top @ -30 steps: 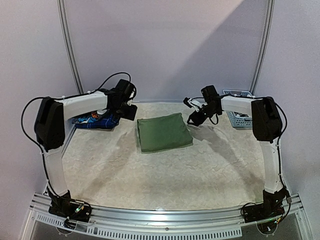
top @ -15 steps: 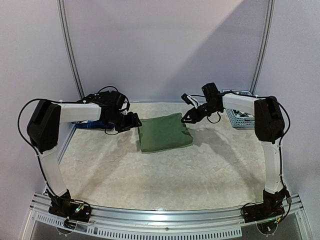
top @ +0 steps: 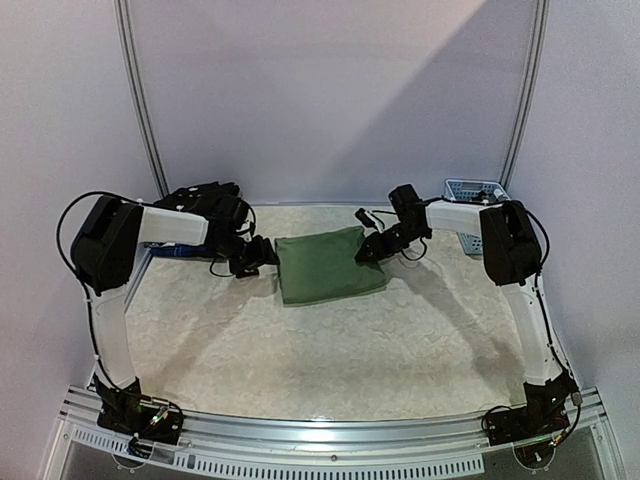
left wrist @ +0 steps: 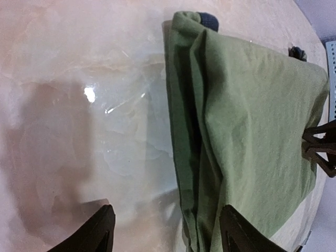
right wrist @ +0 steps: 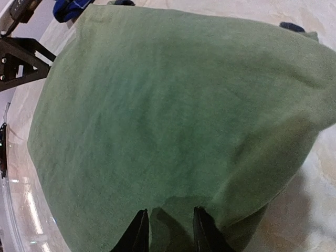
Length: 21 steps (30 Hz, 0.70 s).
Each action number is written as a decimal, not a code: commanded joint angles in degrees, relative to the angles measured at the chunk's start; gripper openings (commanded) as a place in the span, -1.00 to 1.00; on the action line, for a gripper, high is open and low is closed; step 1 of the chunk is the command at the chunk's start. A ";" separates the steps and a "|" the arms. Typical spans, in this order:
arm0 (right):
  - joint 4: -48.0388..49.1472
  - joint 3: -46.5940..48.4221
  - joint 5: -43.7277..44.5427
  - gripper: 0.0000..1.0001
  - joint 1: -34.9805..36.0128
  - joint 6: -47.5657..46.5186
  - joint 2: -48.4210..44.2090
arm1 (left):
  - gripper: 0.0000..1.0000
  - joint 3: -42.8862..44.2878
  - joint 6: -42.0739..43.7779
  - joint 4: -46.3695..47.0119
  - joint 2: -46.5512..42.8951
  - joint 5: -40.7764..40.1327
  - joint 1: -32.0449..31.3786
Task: Fold and stack the mixed laundry pile
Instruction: Pick up the square-folded tank top from the center of the board.
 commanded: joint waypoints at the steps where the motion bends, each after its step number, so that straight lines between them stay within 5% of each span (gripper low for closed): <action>1: -3.12 1.99 4.30 -0.47 0.12 3.21 3.07 | 0.37 -0.22 -1.17 3.70 3.73 6.52 1.81; 21: -4.95 3.35 3.76 -0.58 0.10 4.49 5.72 | 0.32 -1.48 -3.93 7.35 7.00 18.69 1.44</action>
